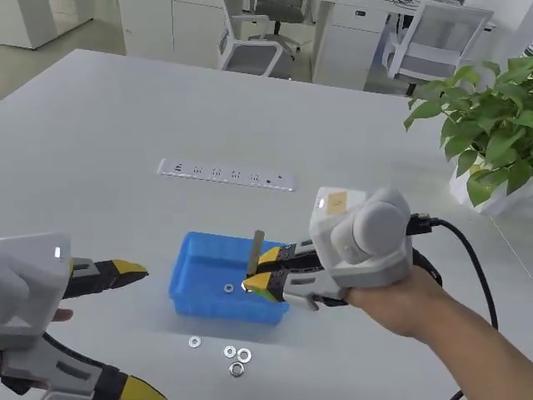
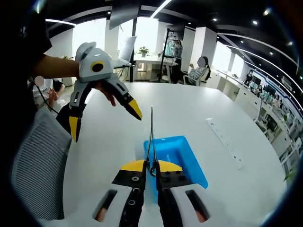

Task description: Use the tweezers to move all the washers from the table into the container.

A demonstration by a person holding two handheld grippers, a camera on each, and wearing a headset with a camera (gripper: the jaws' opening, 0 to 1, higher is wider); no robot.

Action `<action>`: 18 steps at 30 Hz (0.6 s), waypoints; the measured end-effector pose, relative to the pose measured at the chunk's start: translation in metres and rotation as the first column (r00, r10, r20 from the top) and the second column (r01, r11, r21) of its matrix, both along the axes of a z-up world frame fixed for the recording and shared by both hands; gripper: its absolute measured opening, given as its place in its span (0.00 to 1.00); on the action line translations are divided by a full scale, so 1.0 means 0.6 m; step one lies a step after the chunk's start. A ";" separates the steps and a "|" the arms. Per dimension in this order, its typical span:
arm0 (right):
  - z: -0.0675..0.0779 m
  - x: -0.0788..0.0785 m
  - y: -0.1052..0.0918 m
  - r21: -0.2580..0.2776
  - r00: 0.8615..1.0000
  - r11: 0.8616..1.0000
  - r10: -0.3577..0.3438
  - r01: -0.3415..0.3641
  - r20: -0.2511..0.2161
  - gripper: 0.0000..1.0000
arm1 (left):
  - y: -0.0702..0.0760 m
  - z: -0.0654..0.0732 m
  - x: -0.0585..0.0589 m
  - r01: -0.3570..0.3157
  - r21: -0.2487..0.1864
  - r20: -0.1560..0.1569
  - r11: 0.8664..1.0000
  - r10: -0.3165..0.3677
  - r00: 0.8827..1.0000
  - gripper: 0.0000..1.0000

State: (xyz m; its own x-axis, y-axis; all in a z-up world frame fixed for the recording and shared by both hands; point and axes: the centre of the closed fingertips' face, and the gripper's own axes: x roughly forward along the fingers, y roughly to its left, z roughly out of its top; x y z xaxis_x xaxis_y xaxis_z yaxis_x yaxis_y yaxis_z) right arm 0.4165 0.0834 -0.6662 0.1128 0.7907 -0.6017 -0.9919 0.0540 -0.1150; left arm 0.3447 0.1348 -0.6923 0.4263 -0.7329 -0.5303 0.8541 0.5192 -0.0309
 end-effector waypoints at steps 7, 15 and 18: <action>0.007 0.023 0.009 0.011 1.000 1.000 0.004 -0.004 0.010 0.09 | -0.005 0.007 0.008 -0.012 -0.010 0.009 1.000 0.012 1.000 0.99; -0.015 0.051 0.013 0.002 0.999 1.000 0.017 -0.017 0.033 0.09 | -0.004 0.011 0.008 -0.024 -0.019 0.008 1.000 0.025 1.000 0.99; -0.024 0.062 0.013 0.004 0.999 1.000 0.018 -0.019 0.039 0.09 | -0.003 0.012 0.009 -0.031 -0.020 0.007 0.999 0.031 0.999 0.99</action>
State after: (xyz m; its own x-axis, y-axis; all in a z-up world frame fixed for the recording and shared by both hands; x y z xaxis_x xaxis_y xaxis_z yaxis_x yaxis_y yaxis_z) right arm 0.4534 0.0912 -0.6803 0.1214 0.7956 -0.5936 -0.9875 0.0362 -0.1535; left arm 0.3498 0.1330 -0.6849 0.4527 -0.7299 -0.5121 0.8380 0.5445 -0.0353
